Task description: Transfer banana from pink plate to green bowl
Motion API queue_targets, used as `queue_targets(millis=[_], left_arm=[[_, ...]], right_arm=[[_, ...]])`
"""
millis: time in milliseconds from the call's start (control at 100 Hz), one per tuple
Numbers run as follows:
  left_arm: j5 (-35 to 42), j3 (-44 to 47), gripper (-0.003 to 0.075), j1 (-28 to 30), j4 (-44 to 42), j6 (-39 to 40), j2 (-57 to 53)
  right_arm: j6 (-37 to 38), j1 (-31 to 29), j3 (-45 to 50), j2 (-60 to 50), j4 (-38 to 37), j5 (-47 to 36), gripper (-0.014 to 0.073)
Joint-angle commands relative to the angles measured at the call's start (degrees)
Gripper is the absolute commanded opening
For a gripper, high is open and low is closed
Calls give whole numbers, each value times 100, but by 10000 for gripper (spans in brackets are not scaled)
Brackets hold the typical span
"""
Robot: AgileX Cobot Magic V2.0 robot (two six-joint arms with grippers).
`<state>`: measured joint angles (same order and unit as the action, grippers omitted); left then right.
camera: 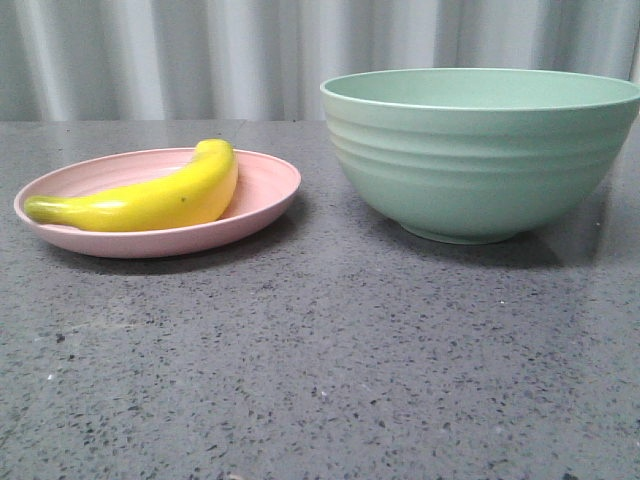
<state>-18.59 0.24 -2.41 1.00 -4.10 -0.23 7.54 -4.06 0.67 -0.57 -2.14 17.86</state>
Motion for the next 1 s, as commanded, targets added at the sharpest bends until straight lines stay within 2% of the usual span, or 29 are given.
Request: queue_targets(millis=[0,590,780,989], left_arm=[[411,49,-20,11,50,49,-166],[411,49,-20,11,50,49,-166],[553,49,-20,11,-752,-3,-166],[688,49,-20,11,-711,-3,-166]], right_arm=[[-13,-32,129,-111,-91,-373,-62],[-13,-32,129,-111,-91,-373,-62],[-13,-32,129,-111,-91,-373,-62],[-13,-32,129,-111,-91,-395,-62]])
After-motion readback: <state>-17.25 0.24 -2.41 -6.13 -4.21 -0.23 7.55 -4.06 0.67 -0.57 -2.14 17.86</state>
